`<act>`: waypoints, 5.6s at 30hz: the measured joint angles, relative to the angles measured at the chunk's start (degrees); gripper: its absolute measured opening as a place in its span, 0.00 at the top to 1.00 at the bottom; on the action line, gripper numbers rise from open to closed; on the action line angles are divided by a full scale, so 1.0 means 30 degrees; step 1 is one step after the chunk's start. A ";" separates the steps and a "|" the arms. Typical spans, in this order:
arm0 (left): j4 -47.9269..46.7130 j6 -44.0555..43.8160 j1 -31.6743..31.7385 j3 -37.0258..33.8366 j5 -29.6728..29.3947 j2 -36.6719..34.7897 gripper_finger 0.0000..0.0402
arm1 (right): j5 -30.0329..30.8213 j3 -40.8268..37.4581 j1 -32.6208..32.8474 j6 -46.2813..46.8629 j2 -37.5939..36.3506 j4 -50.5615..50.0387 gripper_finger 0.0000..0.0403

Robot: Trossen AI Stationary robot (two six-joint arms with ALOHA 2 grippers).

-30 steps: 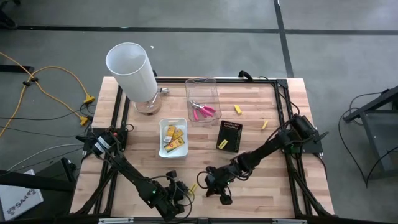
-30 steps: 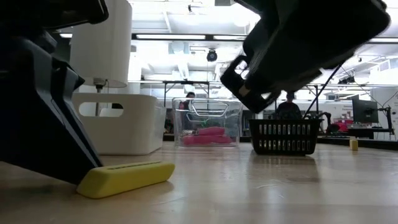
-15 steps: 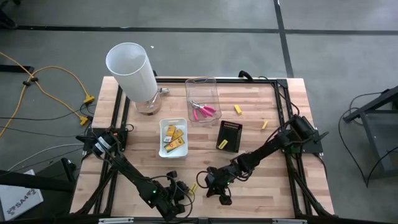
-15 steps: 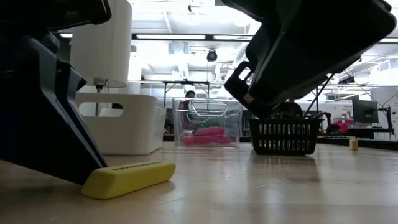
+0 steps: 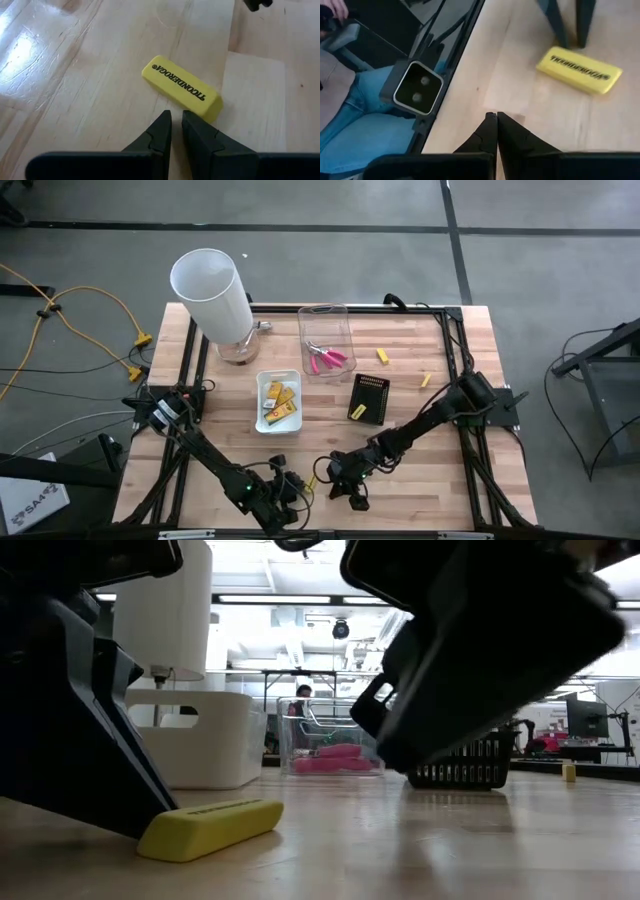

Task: Pick & Place School Supplies
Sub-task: Put the bottom left yellow eraser into the black bin

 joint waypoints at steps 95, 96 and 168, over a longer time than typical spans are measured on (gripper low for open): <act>0.2919 0.4707 0.1610 -0.0022 0.1465 0.0510 0.89 | 0.1209 -0.0007 -0.0932 0.0547 0.1100 0.0616 1.00; 0.2960 0.4707 0.1615 -0.0022 0.1459 0.0510 0.89 | 0.1209 -0.0007 -0.0932 0.0554 0.1100 0.0607 1.00; 0.1158 1.6143 -0.0061 -0.0007 0.2009 -0.1370 0.81 | -0.0066 0.0035 -0.0438 0.1268 0.1056 -0.0226 0.83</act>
